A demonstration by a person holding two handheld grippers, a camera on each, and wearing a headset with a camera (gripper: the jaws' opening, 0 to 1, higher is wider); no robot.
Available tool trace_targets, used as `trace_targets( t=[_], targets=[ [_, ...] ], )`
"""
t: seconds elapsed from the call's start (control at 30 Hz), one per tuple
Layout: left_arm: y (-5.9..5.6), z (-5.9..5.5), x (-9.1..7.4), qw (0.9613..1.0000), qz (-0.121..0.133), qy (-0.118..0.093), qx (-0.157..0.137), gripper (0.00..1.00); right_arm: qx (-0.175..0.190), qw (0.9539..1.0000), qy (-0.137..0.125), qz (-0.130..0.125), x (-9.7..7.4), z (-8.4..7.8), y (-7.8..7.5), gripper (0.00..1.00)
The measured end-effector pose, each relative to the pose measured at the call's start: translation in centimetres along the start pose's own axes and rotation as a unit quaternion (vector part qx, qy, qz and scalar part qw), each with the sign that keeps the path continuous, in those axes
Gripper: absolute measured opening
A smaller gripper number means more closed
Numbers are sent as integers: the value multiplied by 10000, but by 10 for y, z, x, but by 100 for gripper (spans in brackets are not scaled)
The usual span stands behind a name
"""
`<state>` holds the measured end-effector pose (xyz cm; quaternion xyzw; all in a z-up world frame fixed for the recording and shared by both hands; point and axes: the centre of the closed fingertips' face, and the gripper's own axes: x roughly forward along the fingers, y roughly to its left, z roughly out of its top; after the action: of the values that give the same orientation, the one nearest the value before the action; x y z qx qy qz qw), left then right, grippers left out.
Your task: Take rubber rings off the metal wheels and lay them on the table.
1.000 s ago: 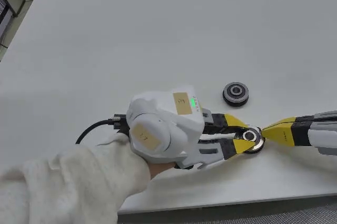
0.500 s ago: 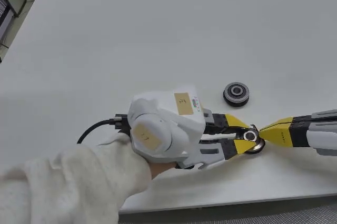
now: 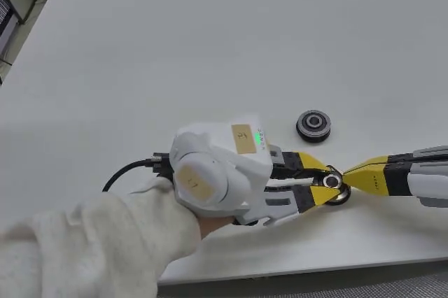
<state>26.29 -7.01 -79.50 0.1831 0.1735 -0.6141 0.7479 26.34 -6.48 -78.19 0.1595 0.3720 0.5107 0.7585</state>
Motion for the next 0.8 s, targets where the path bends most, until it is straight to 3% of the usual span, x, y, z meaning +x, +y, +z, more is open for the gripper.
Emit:
trace_targets(
  t=[0.6,0.8],
  targets=[
    [-2,0,-1,9999,-45,25,102,13,376,9984,-264,339,-3,10,10,0],
    [-1,-1,-2,9999,-37,37,124,13,309,9989,-230,266,-3,9,7,0]
  ],
)
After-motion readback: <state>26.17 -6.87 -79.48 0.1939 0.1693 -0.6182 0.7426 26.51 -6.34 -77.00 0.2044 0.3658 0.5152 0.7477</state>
